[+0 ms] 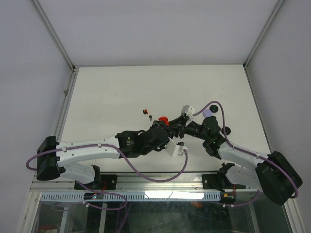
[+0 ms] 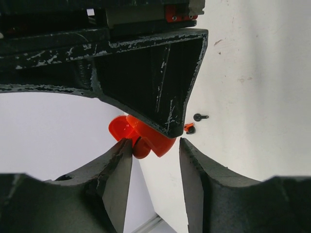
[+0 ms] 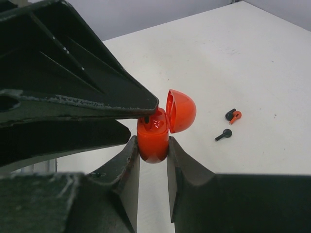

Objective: Insert the wireless bluetooth earbuds into the charging case
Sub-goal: Place the earbud in the charging case.

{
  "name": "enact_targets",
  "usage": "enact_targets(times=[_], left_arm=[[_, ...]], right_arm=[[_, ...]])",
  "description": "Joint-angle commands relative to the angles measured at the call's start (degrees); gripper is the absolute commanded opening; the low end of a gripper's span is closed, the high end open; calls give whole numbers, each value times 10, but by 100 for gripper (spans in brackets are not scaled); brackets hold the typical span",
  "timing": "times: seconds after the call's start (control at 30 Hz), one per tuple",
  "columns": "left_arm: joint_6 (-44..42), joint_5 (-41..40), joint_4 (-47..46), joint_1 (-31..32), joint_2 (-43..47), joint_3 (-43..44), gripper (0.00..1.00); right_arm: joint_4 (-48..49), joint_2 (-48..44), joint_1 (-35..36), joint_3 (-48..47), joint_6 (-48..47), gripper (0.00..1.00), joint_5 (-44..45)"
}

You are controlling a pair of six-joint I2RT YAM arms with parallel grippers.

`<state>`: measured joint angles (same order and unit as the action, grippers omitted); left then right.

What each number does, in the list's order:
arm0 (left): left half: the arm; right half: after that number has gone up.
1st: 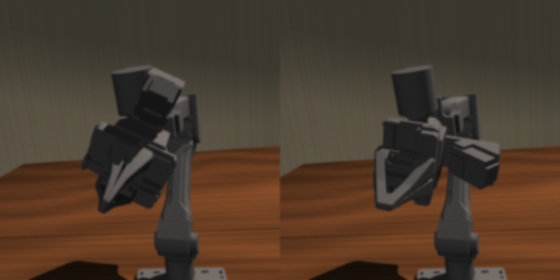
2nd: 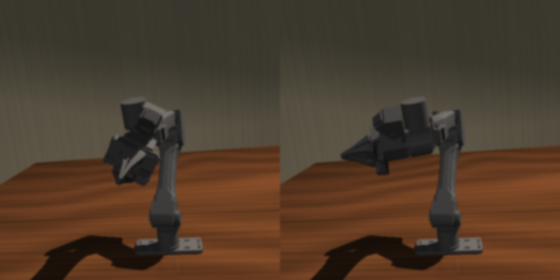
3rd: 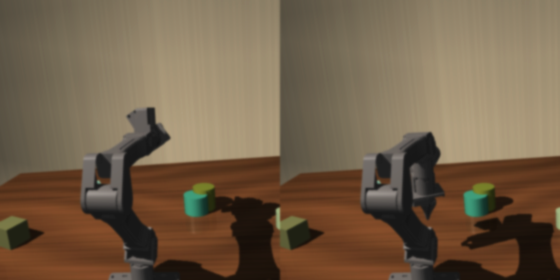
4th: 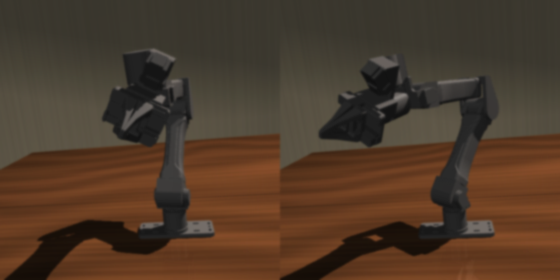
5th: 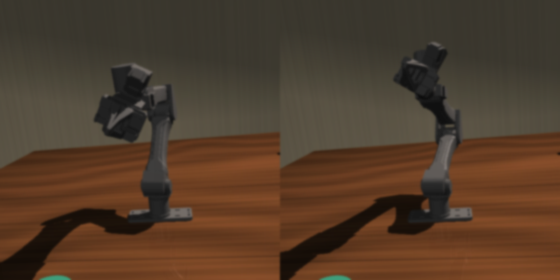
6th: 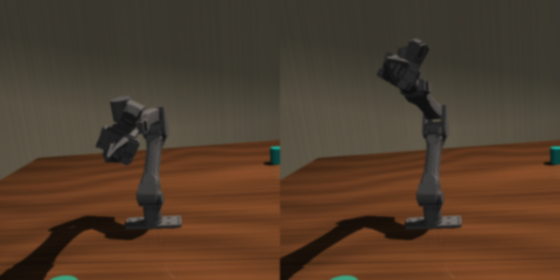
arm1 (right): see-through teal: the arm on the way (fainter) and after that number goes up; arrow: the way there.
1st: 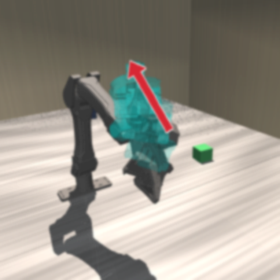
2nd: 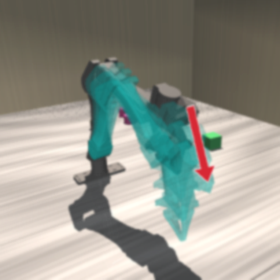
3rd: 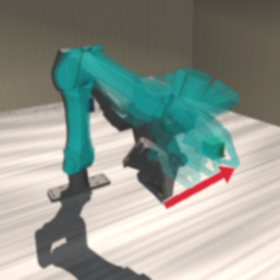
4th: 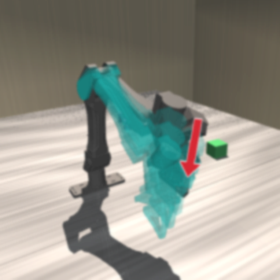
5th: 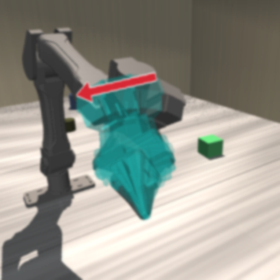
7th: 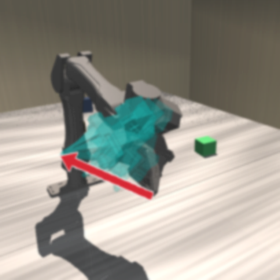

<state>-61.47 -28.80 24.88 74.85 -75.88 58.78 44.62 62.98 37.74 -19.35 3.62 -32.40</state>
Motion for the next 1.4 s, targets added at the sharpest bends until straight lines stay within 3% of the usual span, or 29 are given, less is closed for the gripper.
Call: enact_targets(times=[0.0,1.13,1.37], left_arm=[[24,34,15,-9,-4,20,46],[111,205,-65,-117,69,10,78],[246,261,-90,-161,98,19,87]], right_arm=[[79,-2,-2,-35,10,0,-4],[95,35,-6,-33,30,0,24],[137,35,-5,-13,29,0,40]])
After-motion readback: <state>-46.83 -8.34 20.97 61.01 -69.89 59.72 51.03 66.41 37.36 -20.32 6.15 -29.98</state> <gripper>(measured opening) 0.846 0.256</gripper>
